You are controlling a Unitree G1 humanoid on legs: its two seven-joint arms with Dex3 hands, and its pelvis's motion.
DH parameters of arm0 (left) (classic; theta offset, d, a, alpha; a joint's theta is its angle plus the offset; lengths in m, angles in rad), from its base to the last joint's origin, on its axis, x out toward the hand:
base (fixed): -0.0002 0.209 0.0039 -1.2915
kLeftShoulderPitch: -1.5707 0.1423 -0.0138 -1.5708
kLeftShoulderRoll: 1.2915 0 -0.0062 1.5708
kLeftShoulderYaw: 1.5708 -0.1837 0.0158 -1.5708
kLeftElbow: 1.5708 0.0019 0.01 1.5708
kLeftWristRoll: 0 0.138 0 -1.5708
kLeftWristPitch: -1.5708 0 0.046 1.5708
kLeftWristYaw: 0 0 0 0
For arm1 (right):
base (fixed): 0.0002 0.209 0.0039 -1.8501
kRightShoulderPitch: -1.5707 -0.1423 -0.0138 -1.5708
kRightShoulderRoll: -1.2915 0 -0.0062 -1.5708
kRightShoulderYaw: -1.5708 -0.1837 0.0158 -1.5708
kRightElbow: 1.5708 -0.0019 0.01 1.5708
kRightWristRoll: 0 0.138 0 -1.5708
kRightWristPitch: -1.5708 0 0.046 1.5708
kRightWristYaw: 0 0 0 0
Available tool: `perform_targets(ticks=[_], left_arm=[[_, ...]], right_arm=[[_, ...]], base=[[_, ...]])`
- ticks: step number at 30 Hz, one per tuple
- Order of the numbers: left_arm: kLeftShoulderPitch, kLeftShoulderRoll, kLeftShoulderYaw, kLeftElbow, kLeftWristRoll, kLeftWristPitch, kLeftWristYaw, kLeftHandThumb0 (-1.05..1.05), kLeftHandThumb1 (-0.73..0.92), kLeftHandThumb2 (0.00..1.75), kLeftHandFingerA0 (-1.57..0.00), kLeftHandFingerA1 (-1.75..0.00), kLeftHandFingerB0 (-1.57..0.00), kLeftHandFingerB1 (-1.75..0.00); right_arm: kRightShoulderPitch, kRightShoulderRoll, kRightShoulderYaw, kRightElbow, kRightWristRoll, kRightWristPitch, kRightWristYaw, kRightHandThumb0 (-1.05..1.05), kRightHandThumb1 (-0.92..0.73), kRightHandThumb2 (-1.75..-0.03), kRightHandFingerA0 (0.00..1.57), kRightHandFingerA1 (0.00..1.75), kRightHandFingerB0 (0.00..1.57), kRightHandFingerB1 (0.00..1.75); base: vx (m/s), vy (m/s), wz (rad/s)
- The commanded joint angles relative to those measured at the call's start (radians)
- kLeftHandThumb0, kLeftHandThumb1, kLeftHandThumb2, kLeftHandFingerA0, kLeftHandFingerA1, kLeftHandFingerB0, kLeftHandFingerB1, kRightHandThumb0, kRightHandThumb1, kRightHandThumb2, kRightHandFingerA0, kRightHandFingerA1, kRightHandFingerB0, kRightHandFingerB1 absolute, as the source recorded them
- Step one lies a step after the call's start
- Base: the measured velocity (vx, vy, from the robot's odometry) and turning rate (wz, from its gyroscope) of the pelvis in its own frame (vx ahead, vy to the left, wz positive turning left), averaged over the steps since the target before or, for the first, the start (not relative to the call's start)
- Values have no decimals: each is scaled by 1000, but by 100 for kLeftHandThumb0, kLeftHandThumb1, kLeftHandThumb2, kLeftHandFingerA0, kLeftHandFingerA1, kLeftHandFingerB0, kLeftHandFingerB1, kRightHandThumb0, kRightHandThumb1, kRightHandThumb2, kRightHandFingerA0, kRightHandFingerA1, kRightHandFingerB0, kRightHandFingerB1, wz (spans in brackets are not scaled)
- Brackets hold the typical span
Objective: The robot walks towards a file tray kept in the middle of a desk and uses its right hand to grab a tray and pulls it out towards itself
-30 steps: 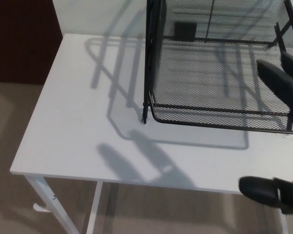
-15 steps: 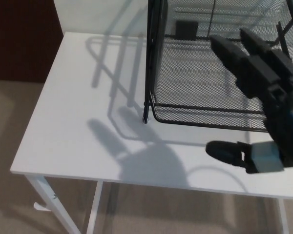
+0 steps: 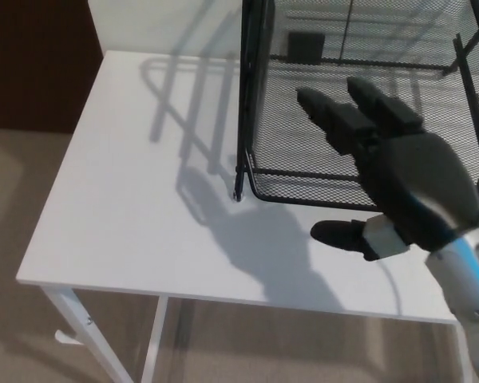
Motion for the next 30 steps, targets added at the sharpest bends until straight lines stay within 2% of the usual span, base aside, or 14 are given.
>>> perform_targets(ticks=[1,3,6,13,15,17,18,20,22,23,24,25,30], left_arm=[[10,81,-20,-68,54,93,-31,-27,50,55,-54,-41,-38,-34],[21,82,-16,-84,44,96,-41,-28,49,55,-54,-41,-37,-34],[30,85,-14,-109,40,102,-49,-28,49,55,-54,-42,-37,-34],[25,103,-18,-115,57,113,-41,-28,49,55,-55,-40,-38,-34],[14,111,-22,-107,62,103,-42,-28,50,55,-54,-40,-37,-34],[11,109,-27,-95,67,92,-32,-29,49,55,-55,-42,-38,-34],[21,108,-25,-100,59,92,-38,-28,49,55,-54,-42,-38,-35],[29,109,-25,-111,55,93,-43,-27,50,55,-54,-42,-38,-34],[32,111,-30,-105,62,86,-38,-28,50,55,-56,-42,-37,-34],[30,111,-30,-102,60,86,-39,-29,49,55,-56,-42,-37,-34],[28,112,-30,-96,56,86,-42,-29,49,55,-56,-42,-37,-34],[27,114,-34,-98,63,95,-37,-30,49,55,-56,-42,-38,-34],[24,120,-42,-106,62,96,-36,-29,50,55,-57,-42,-39,-34]], right_arm=[[-137,-23,152,344,-505,373,-39,-68,-43,-78,0,0,7,10],[-137,-26,167,345,-524,387,-16,-70,-43,-79,0,0,6,7],[-139,-19,174,356,-511,402,-44,-68,-43,-78,0,0,9,12],[-152,2,197,386,-534,470,-36,-71,-44,-80,0,0,11,7],[-160,4,200,395,-537,478,-38,-68,-41,-80,0,7,10,9],[-155,3,203,394,-538,480,-48,-73,-44,-80,0,3,11,4],[-147,4,205,391,-541,482,-47,-70,-41,-80,0,9,7,8],[-142,7,208,385,-545,486,-38,-74,-44,-80,0,2,5,2],[-134,7,214,381,-556,491,-32,-73,-44,-80,0,1,4,2],[-133,9,215,380,-556,492,-33,-74,-46,-57,0,8,0,25],[-131,11,215,380,-556,494,-36,-74,-46,-57,0,8,0,25],[-126,17,213,383,-547,493,-37,-71,-43,-79,0,1,3,3],[-119,28,207,406,-527,484,-68,-70,-43,-78,0,0,7,6]], base=[[0,0,0],[0,0,0],[0,0,0],[0,0,0],[0,0,0],[0,0,0],[0,0,0],[0,0,0],[0,0,0],[0,0,0],[0,0,0],[0,0,0],[0,0,0]])
